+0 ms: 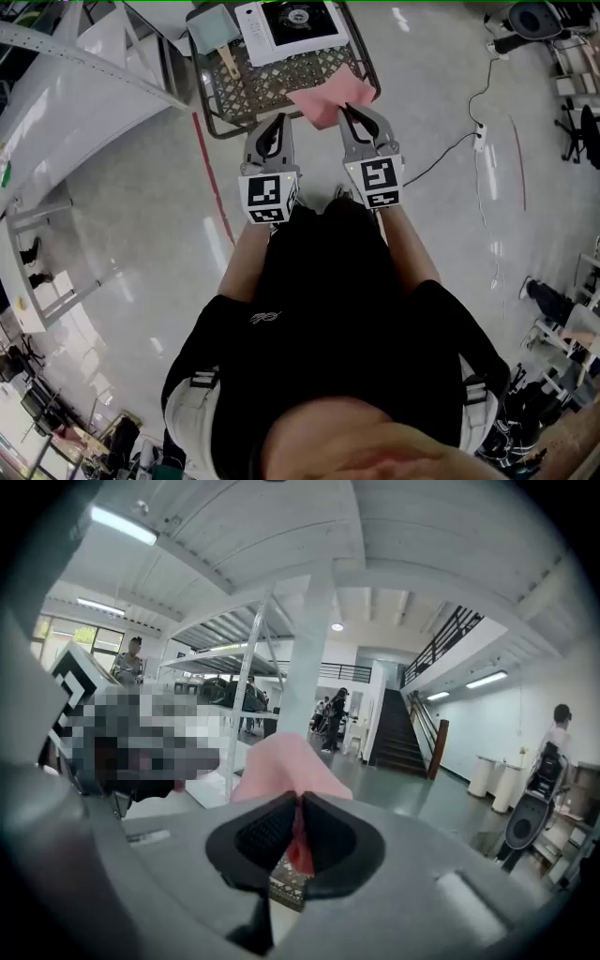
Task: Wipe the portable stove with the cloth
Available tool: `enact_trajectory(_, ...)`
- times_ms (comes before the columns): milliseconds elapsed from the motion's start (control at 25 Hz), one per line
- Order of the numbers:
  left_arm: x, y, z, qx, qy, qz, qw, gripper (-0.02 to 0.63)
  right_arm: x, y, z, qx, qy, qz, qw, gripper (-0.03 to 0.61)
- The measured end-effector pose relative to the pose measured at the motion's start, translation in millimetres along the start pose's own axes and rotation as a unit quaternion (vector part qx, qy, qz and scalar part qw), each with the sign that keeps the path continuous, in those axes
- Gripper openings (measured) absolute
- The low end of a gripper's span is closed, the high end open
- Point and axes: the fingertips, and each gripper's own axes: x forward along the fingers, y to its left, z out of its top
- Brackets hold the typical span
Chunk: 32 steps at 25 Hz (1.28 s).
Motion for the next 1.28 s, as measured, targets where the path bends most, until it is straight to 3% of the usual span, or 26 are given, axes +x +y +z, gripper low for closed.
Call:
enact_trajectory(320, -1.9, 23.8, -22.5, -0.022, 0.028, 0.010, 0.9993, -0.002, 21.8, 24.3, -19.3, 0.004, 0.032, 0.034, 0.999, 0.025)
enact_trajectory(600, 22.3, 36.0, -39.1, -0.011, 0.067, 0.030, 0.9973, 0.000, 74.7, 22.9, -39.4, 0.018, 0.044, 0.086, 0.995, 0.025)
enact_trajectory(920, 87.9, 75.6, -45.8, -0.001, 0.116, 0.068, 0.9908, -0.001, 146.9, -9.4, -63.7, 0.051, 0.061, 0.131, 0.988, 0.026)
enact_trajectory(1280, 162.4, 87.7, -67.7, -0.012, 0.176, 0.104, 0.9788, 0.000, 201.4, -64.5, -105.6, 0.010, 0.084, 0.178, 0.980, 0.026)
